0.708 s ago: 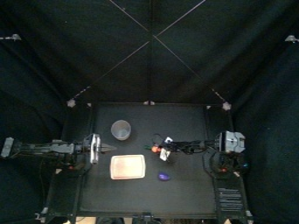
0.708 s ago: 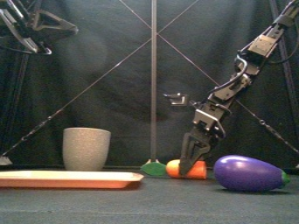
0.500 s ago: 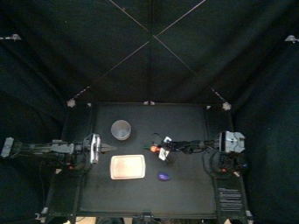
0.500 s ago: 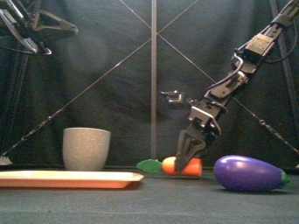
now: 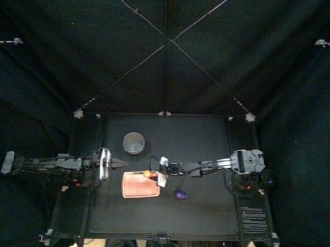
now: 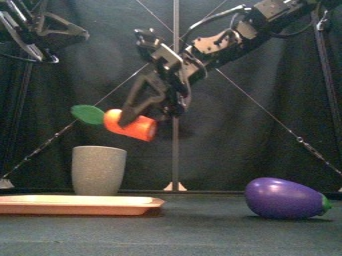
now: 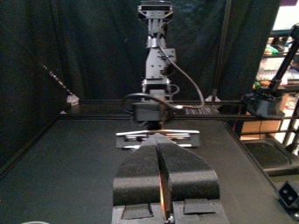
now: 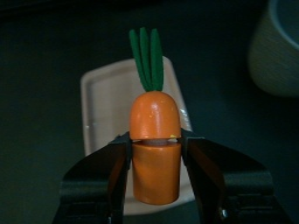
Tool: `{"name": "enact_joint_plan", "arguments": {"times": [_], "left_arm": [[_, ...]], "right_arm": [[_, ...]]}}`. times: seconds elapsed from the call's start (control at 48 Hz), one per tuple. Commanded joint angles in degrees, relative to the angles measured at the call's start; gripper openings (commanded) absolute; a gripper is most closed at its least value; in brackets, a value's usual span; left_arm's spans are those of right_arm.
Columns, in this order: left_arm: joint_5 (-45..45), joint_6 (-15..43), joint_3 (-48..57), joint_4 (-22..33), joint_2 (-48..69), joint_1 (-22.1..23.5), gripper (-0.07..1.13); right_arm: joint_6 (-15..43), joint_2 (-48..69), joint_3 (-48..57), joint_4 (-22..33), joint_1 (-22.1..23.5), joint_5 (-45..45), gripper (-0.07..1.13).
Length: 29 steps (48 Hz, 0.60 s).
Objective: Pick the carrot then place it on the pink plate
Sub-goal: Place carrot on the pink plate
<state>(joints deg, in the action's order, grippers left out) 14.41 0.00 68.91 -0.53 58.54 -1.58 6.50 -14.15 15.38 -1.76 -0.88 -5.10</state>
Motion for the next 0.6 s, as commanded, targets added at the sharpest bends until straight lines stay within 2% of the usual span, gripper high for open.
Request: {"name": "enact_joint_plan", "arguments": {"times": [0.021, 0.333, 0.604], "left_arm": [[0.26, 0.09, -0.97, 0.0, -0.09, -0.09, -0.03], [0.18, 0.09, -0.88, 0.0, 0.26, -0.09, -0.03], [0.26, 0.09, -0.7, -0.09, 0.35, -0.09, -0.03]], "right_arm": [[0.09, -2.02, -5.36, 0.88, -1.67, 0.62, 0.42], [0.18, -8.53, -8.61, 1.05, -1.67, -0.79, 0.46], [0.18, -8.7, -6.77, 0.0, -1.05, -0.53, 0.75]]}}
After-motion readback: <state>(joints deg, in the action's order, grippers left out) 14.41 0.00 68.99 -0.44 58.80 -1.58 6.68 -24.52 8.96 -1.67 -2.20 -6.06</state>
